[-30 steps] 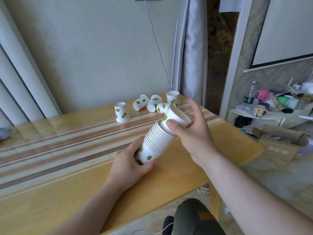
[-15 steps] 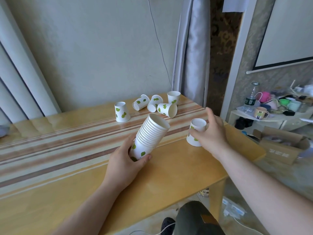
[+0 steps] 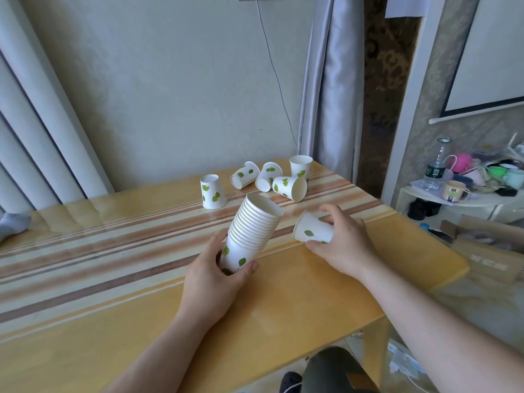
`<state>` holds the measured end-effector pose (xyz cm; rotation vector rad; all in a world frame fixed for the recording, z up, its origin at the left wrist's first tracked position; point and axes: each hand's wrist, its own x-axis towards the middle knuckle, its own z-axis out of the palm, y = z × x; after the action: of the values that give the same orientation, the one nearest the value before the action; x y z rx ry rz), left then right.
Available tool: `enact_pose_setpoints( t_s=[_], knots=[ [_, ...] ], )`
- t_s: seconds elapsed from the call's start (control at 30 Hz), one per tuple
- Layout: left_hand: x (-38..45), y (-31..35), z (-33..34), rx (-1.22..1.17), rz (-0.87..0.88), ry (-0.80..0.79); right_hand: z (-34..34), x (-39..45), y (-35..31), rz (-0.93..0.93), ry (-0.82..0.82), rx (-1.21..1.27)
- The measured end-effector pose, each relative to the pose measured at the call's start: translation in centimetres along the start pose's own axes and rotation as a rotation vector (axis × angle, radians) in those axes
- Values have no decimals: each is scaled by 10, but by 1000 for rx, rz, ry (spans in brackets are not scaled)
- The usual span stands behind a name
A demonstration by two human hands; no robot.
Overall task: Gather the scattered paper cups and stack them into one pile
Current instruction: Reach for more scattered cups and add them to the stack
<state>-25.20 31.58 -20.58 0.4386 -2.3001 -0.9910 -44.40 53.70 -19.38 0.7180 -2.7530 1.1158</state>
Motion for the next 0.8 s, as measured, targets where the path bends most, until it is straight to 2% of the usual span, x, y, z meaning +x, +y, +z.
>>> enact_pose_setpoints(
  t_s=[0.07, 0.13, 0.17, 0.27, 0.33, 0.4, 0.43, 0.53, 0.63, 0.8],
  knots=[
    [0, 0, 0, 4, -5, 3, -4, 2, -6, -41, -27, -230],
    [1, 0, 0, 11, -9, 7, -7, 3, -14, -53, -38, -202],
    [1, 0, 0, 13, -9, 8, -9, 3, -19, -36, -24, -52],
    [3, -2, 0, 19, 5, 21, -14, 3, -41, 107, 40, 659],
    [3, -2, 0, 19, 3, 30, -15, 5, -57, 174, 18, 1100],
    [3, -3, 0, 14, -5, 29, -17, 7, -72, 202, -30, 1376],
    [3, -3, 0, 11, -7, 31, -18, 7, -80, 187, -66, 1430],
    [1, -2, -1, 16, 11, 24, -11, 3, -95, 84, -169, 1366],
    [1, -1, 0, 14, 0, 3, -1, -2, -99, 54, -180, 1251],
    [5, -9, 0, -51, -35, -44, 7, 1, -94, -8, -213, 1219]
  ],
)
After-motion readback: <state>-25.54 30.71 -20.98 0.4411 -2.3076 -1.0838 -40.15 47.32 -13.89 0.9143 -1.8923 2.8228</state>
